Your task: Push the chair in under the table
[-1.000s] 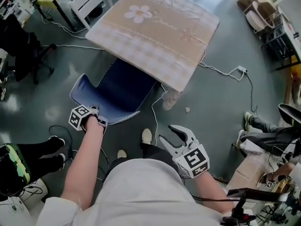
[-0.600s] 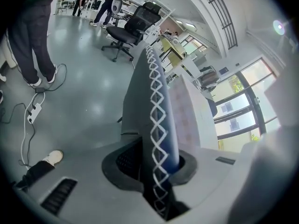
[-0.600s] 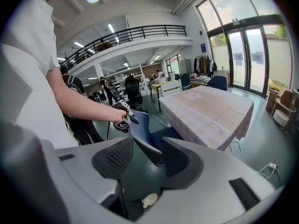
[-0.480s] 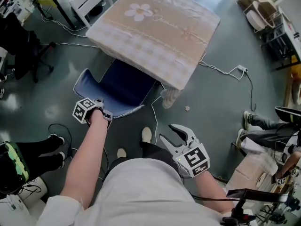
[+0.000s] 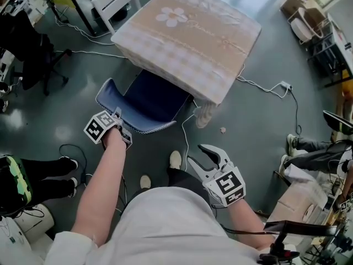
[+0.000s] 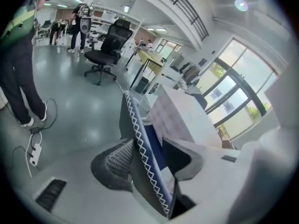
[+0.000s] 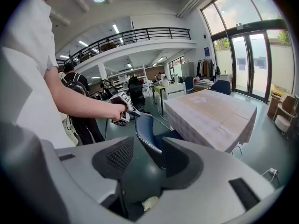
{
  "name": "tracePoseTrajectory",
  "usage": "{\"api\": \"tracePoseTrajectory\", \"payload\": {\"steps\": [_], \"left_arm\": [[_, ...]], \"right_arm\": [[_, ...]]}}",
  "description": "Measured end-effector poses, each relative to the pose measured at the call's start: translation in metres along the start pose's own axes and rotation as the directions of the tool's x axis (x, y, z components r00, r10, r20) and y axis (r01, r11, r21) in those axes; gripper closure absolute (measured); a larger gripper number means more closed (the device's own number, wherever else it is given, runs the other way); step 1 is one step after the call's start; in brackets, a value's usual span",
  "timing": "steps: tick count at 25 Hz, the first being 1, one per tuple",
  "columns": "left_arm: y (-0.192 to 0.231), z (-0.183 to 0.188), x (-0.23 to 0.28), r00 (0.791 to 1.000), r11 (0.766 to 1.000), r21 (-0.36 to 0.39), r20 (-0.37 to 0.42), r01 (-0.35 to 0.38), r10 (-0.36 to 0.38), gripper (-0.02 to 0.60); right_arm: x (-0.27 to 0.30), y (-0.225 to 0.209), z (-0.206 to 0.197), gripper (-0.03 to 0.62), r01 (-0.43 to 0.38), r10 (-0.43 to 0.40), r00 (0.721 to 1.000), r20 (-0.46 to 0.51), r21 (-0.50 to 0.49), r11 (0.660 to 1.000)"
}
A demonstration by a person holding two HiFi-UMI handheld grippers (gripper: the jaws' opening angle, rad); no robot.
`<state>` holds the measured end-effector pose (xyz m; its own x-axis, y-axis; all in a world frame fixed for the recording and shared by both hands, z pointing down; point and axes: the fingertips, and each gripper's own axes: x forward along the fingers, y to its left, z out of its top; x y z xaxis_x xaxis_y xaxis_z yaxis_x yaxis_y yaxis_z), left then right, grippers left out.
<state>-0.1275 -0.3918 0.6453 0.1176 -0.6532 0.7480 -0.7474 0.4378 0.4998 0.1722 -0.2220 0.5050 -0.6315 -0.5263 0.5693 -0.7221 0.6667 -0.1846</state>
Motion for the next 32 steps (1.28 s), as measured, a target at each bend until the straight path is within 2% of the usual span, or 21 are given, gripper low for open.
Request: {"api": "tracePoseTrajectory", "payload": {"steps": [2, 4, 6, 8, 10, 11, 12, 15, 17, 21, 25, 27, 29, 32], "left_arm": [[-0.008, 0.014, -0.023, 0.997, 0.996, 0.068, 0.04, 0.066, -0.069, 0.389], [-0.014, 0.023, -0.049, 0.985, 0.981, 0.122, 0.057, 0.153, -0.16, 0.39], [-0.017, 0.028, -0.077, 0.965, 0.955, 0.18, 0.07, 0.236, -0.252, 0.39], [-0.016, 0.03, -0.108, 0.94, 0.918, 0.255, 0.078, 0.303, -0.332, 0.401], [-0.015, 0.027, -0.142, 0.91, 0.868, 0.337, 0.064, 0.366, -0.409, 0.443], [-0.014, 0.023, -0.16, 0.895, 0.837, 0.379, 0.048, 0.395, -0.444, 0.485], [-0.012, 0.02, -0.178, 0.879, 0.804, 0.42, 0.029, 0.421, -0.476, 0.501], [-0.006, 0.007, -0.231, 0.826, 0.687, 0.533, -0.039, 0.494, -0.563, 0.572], [0.002, -0.005, -0.262, 0.786, 0.616, 0.565, -0.1, 0.549, -0.61, 0.572], [0.033, -0.032, -0.306, 0.745, 0.516, 0.601, -0.212, 0.61, -0.633, 0.572], [0.057, -0.056, -0.343, 0.71, 0.403, 0.653, -0.308, 0.642, -0.633, 0.572], [0.065, -0.062, -0.359, 0.699, 0.359, 0.672, -0.337, 0.647, -0.631, 0.572], [0.075, -0.065, -0.372, 0.686, 0.34, 0.669, -0.356, 0.661, -0.634, 0.572], [0.086, -0.07, -0.388, 0.655, 0.308, 0.654, -0.386, 0.691, -0.65, 0.572]], "right_arm": [[0.004, 0.012, 0.003, 0.396, -0.003, 0.003, 1.0, 0.005, -0.013, 1.0], [0.007, 0.026, 0.009, 0.396, -0.008, 0.008, 1.0, 0.012, -0.028, 1.0], [0.012, 0.043, 0.014, 0.396, -0.011, 0.012, 1.0, 0.018, -0.047, 0.999], [0.017, 0.061, 0.018, 0.401, -0.014, 0.015, 1.0, 0.024, -0.068, 0.998], [0.019, 0.081, 0.02, 0.434, -0.012, 0.014, 1.0, 0.028, -0.093, 0.996], [0.02, 0.09, 0.021, 0.463, -0.008, 0.011, 1.0, 0.029, -0.106, 0.994], [0.021, 0.1, 0.023, 0.489, -0.003, 0.007, 0.999, 0.033, -0.116, 0.993], [0.022, 0.13, 0.03, 0.551, 0.007, -0.001, 0.999, 0.048, -0.135, 0.991], [0.023, 0.152, 0.032, 0.57, 0.011, -0.004, 0.999, 0.054, -0.14, 0.99], [0.025, 0.198, 0.032, 0.579, 0.012, -0.002, 0.998, 0.06, -0.166, 0.986], [0.024, 0.237, 0.031, 0.58, 0.026, -0.015, 0.998, 0.061, -0.182, 0.983], [0.023, 0.255, 0.03, 0.58, 0.026, -0.015, 0.998, 0.058, -0.189, 0.982], [0.024, 0.276, 0.029, 0.58, 0.013, -0.001, 0.998, 0.06, -0.196, 0.981], [0.027, 0.302, 0.025, 0.58, 0.005, 0.008, 0.998, 0.062, -0.202, 0.979]]}}
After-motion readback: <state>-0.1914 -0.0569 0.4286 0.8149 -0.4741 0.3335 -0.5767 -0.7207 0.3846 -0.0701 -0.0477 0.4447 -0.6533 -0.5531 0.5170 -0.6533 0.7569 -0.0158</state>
